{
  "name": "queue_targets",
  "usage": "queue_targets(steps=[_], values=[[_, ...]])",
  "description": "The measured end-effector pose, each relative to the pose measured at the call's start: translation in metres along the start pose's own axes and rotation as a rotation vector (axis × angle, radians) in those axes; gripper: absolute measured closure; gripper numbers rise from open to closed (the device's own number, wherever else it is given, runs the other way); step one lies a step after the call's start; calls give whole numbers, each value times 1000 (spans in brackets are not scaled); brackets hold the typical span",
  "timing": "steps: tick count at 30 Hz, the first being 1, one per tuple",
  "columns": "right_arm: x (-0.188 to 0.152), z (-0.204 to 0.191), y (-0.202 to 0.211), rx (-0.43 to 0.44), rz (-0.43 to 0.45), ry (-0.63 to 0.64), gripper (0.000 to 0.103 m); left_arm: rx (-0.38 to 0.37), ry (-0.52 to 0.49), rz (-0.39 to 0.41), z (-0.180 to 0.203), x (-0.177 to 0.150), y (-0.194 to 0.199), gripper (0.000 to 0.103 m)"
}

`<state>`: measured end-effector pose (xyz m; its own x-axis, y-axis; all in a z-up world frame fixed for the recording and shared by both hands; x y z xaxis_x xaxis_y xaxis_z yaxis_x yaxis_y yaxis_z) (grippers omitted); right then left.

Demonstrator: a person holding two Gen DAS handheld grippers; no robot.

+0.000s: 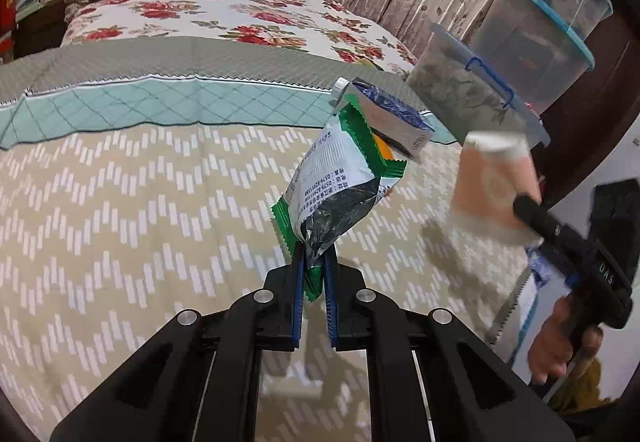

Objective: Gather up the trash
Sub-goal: 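Grasp the green wrapper with the left tool while the right tool grasps the pink paper cup, then lift the green wrapper with the left tool while the right tool lifts the pink cup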

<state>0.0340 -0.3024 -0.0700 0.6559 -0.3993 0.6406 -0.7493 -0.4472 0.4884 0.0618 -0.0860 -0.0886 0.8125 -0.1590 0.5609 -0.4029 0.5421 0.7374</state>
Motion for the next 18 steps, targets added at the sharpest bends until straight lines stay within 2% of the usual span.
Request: queue_targets(steps=[4,7,11,16,18], values=[[-22,24,-8,138,-76,-249,63,-19,13,-6,1,-5,3,95],[-29,34,-11,211,-85,-371,63,-26,21,-10,-1,-10,5,95],[-34,35,-10,248,-86,-417,63,-59,53,-16,-4,-14,10,95],[-33,38,-8,207,-81,-399,62,-64,59,-17,-6,-16,12,95],[-29,40,-4,163,-62,-371,60,-61,67,-24,-9,-17,11,95]])
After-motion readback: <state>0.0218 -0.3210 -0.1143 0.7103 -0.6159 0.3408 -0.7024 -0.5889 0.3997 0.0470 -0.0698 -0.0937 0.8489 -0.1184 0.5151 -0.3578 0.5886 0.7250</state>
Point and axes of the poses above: each gripper's, at about its wrist camera, not at the fingertips, and y roughly against the way its jaws point, z to its right, x to its top, the point moved 6 cm from there along -y, roughly the way its jaws point
